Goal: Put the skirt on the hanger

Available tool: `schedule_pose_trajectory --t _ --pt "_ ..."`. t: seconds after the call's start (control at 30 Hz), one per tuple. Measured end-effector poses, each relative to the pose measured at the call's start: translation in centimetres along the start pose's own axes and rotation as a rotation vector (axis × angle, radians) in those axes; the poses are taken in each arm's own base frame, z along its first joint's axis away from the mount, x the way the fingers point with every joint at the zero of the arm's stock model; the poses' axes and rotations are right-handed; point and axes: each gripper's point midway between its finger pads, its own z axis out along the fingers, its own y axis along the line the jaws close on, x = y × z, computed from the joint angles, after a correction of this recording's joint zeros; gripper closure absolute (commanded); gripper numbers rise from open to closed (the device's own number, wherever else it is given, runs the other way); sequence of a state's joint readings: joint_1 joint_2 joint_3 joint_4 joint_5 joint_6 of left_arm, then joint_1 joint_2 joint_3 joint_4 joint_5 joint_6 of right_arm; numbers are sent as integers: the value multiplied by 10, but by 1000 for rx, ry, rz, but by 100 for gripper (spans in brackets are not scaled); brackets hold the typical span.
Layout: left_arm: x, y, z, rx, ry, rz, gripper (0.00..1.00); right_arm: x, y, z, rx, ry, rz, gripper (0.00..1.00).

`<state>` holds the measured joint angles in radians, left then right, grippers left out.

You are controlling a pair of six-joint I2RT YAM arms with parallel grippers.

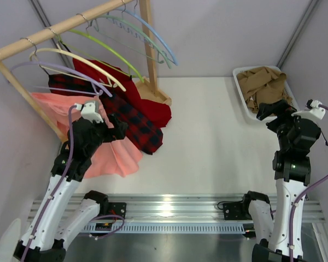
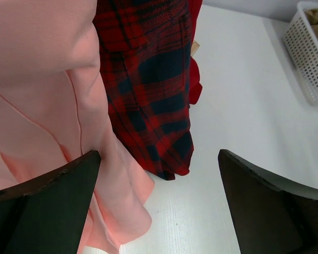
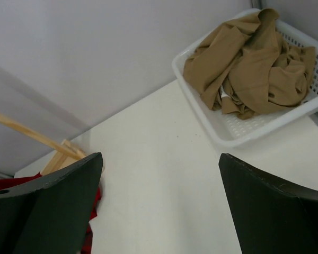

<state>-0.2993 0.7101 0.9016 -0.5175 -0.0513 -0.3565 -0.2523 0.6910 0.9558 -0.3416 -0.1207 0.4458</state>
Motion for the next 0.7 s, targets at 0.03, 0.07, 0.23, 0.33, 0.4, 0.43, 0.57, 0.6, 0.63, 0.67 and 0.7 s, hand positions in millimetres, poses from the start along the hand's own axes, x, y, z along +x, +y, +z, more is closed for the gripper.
schedule_pose_trajectory --t 0.03,0.07,0.23,0.33,0.4,0.43,0.57,0.6,0.63,0.67,0.7 --pt "1 1 1 -6 5 3 0 2 -3 1 12 2 -1 1" --pt "3 3 4 -11 10 8 1 3 -7 2 27 3 -1 0" --pt "13 5 1 12 -15 25 1 21 -36 30 151 63 -2 1" --pt "17 2 -5 50 -43 34 1 36 -61 57 246 132 -2 1" --pt "18 -2 -9 85 -67 43 1 45 -82 78 311 175 7 1" --pt "18 -4 -11 100 -76 45 0 48 -94 87 343 192 16 1" --pt "24 -8 -11 142 -80 60 1 45 -134 113 436 196 36 1" --pt "25 -9 -10 146 -77 63 1 42 -140 120 447 191 34 1" --pt "26 -9 -9 146 -73 67 0 41 -144 128 450 190 27 1" --pt "26 -9 -9 147 -72 70 1 40 -147 136 449 192 16 1" --pt "26 -9 -7 148 -70 72 1 39 -150 144 445 190 4 1"
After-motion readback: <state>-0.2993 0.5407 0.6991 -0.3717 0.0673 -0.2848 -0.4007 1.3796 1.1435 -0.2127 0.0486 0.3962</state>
